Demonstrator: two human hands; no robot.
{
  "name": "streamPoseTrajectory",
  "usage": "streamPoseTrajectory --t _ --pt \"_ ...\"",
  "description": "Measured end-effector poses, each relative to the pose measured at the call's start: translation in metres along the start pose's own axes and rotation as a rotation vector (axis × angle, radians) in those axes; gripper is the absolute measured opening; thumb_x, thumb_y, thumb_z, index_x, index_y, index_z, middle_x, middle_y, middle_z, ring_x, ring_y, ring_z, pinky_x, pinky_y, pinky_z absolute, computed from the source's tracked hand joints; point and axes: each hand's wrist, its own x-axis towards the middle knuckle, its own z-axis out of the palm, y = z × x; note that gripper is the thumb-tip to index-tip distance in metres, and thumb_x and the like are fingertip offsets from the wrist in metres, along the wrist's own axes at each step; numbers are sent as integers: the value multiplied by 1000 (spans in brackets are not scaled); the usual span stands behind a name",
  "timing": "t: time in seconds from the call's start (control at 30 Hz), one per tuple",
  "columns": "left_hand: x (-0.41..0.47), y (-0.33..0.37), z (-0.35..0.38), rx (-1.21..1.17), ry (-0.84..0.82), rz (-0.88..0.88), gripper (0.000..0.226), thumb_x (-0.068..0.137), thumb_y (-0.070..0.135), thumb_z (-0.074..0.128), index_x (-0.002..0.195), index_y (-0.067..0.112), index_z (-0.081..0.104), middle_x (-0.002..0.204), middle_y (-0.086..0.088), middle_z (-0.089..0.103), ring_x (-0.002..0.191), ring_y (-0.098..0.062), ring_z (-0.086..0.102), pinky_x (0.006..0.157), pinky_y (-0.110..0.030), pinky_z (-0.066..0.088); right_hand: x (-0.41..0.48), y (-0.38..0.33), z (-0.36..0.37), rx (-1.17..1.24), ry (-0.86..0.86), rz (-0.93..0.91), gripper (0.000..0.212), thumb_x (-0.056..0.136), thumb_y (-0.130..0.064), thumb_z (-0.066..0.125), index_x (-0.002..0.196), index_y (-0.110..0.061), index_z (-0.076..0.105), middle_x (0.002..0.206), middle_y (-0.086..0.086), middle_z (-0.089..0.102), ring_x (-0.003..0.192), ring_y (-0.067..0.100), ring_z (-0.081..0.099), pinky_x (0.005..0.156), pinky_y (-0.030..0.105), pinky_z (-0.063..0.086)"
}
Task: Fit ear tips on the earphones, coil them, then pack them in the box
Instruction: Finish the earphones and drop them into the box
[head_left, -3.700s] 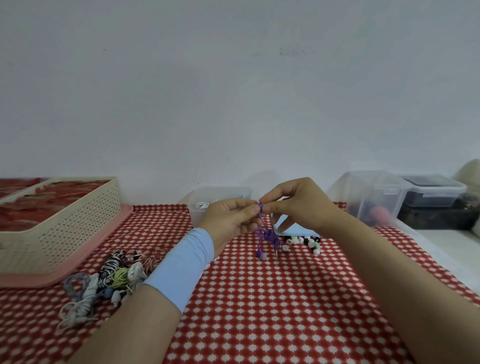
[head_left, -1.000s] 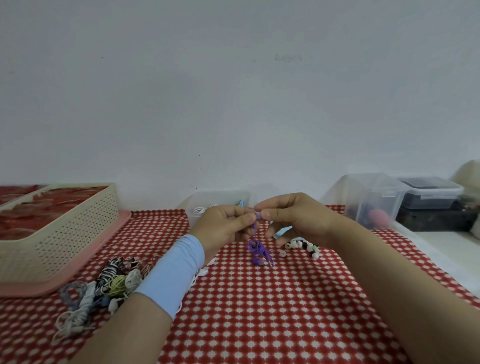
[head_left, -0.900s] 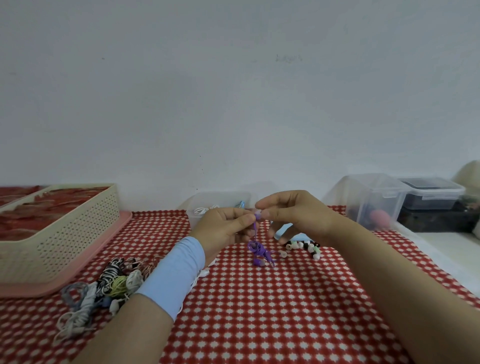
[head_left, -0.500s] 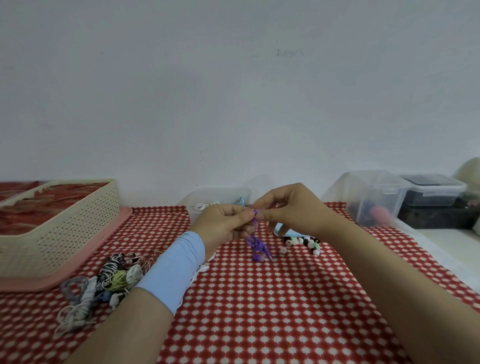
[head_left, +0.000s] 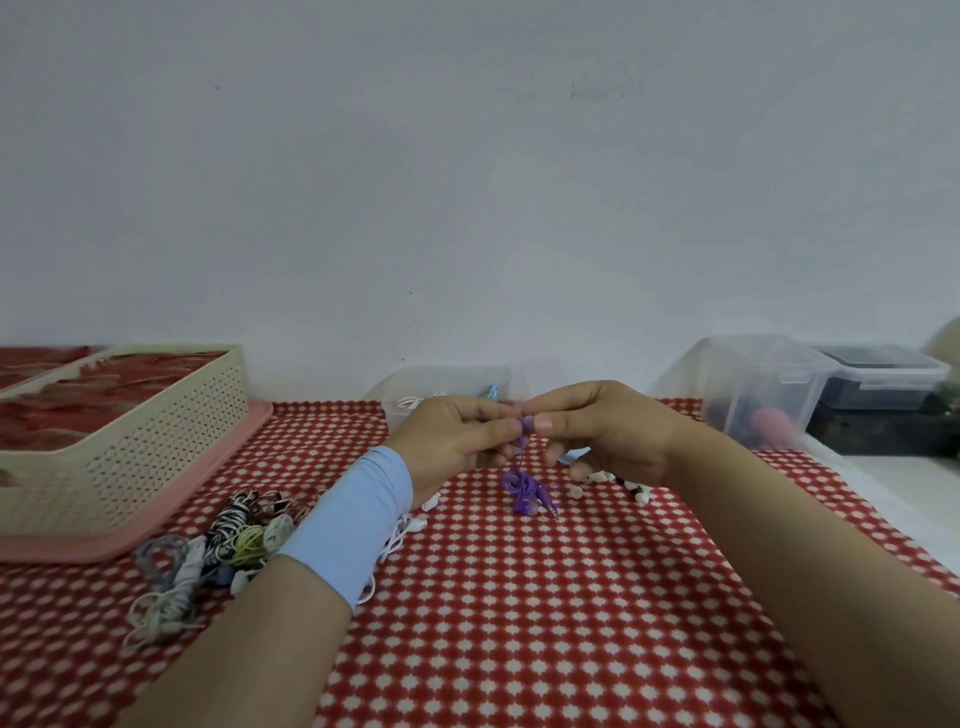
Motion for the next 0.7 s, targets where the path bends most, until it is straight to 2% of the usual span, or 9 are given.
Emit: streamPoseTrajectory --t 0.13,0.3,0.43,0.53,0.6,0.7 --pt "0 -1 2 56 -13 42 11 83 2 70 92 6 74 76 -9 70 65 -13 63 67 -23 56 1 1 0 46 -38 66 25 73 -17 77 97 -13 79 78 3 74 66 11 67 49 21 53" --pt "0 3 2 20 -30 74 9 76 9 74 82 14 78 78 -11 71 69 -17 64 71 -27 57 -1 -3 -5 77 -94 45 21 77 -16 74 97 -13 79 83 6 75 68 11 68 49 22 56" --pt "0 2 0 111 -30 67 10 83 0 70 91 5 74 72 -6 70 64 -12 64 64 -21 54 2 1 -3 23 -56 75 30 72 -16 77 102 -10 79 85 6 75 66 12 68 50 23 56" --pt "-1 3 -1 118 -3 59 10 85 -2 69 93 3 72 73 -7 70 63 -12 64 63 -19 54 3 2 1 0 -5 38 22 79 -14 78 101 -11 79 87 9 75 64 12 66 47 22 51" --pt "-2 7 -3 137 10 55 10 87 0 68 94 5 72 74 -6 72 64 -10 66 63 -19 54 1 -1 2 -98 49 -25 18 86 -17 77 103 -13 78 91 10 75 64 12 65 47 21 46" --pt "-1 11 -10 242 31 39 10 88 5 69 98 6 72 80 -1 76 72 -11 71 67 -20 56 -2 -11 4 -439 60 -34 26 85 -37 80 106 -22 76 97 -3 77 67 10 65 52 20 47"
